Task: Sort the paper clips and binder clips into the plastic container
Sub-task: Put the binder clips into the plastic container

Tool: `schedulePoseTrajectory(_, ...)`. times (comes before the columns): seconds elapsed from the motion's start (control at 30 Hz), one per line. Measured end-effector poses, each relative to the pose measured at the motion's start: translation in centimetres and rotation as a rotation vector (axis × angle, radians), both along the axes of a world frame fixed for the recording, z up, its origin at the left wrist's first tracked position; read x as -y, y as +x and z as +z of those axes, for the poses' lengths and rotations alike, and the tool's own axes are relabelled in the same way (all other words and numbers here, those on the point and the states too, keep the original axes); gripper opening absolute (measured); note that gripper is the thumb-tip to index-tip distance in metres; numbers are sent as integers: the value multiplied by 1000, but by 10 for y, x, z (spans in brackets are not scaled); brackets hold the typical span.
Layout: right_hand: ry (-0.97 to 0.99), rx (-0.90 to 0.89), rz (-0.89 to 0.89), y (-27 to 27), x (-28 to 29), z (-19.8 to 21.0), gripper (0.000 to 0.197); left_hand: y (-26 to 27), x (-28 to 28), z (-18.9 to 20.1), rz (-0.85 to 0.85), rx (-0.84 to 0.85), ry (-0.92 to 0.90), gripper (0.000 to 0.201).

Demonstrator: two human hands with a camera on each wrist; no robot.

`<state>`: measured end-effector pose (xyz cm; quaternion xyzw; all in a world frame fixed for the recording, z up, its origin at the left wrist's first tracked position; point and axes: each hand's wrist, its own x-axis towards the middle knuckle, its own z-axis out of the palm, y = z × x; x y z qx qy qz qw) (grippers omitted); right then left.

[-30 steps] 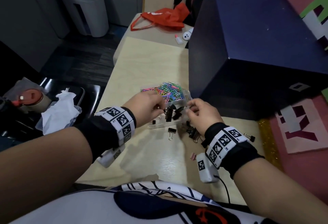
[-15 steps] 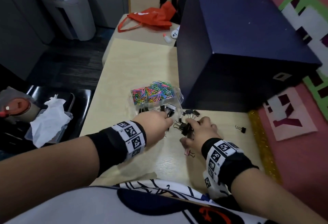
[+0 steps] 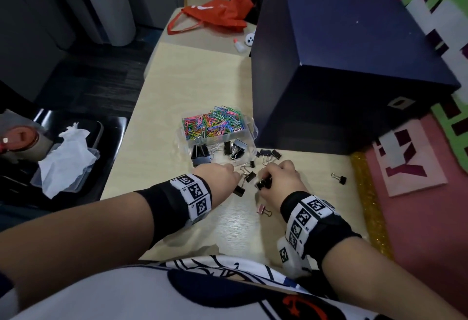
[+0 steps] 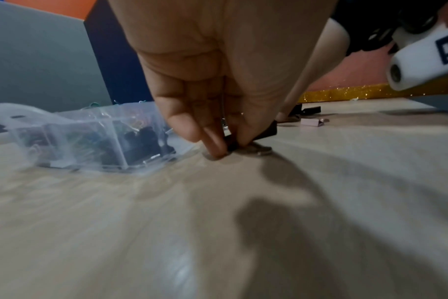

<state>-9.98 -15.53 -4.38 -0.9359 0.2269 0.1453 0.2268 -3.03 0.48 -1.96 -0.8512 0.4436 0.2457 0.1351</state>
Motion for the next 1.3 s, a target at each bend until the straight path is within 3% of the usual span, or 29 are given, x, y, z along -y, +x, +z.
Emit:
schedulePoseTrajectory(0.13, 50, 105, -45, 8, 2, 9, 11, 0, -2, -6, 34, -29, -16, 53)
schedulePoseTrajectory(0.27, 66, 188, -38, 23, -1, 26, 12, 0, -4, -4, 51, -13, -46, 31)
schedulePoseTrajectory(0.43, 117, 345, 73, 46, -16, 43, 12, 7, -7, 7, 37, 1, -79, 28)
schedulePoseTrajectory(0.53, 163, 310, 116, 56, -19, 47, 28, 20, -14, 11, 94, 25, -238, 29)
schedulePoseTrajectory(0.63, 158, 273, 75, 57, -14, 46, 32, 36, -26, 15, 233, 97, -401, 24)
schedulePoseTrajectory(0.8, 24, 102, 18, 49, 0, 37, 29, 50, -37, 12, 297, 153, -410, 36)
schedulePoseTrajectory(0.97, -105, -99, 15, 41, 8, 24, 42, 45, -46, 5, 408, 279, -384, 34)
schedulePoseTrajectory(1.1, -106, -172, 112, 32, 4, 14, 57, 41, -46, -1, 336, 248, -361, 35)
schedulePoseTrajectory(1.3, -152, -113, 162, 24, -2, 7, 47, 37, -37, -3, 92, 71, -385, 43)
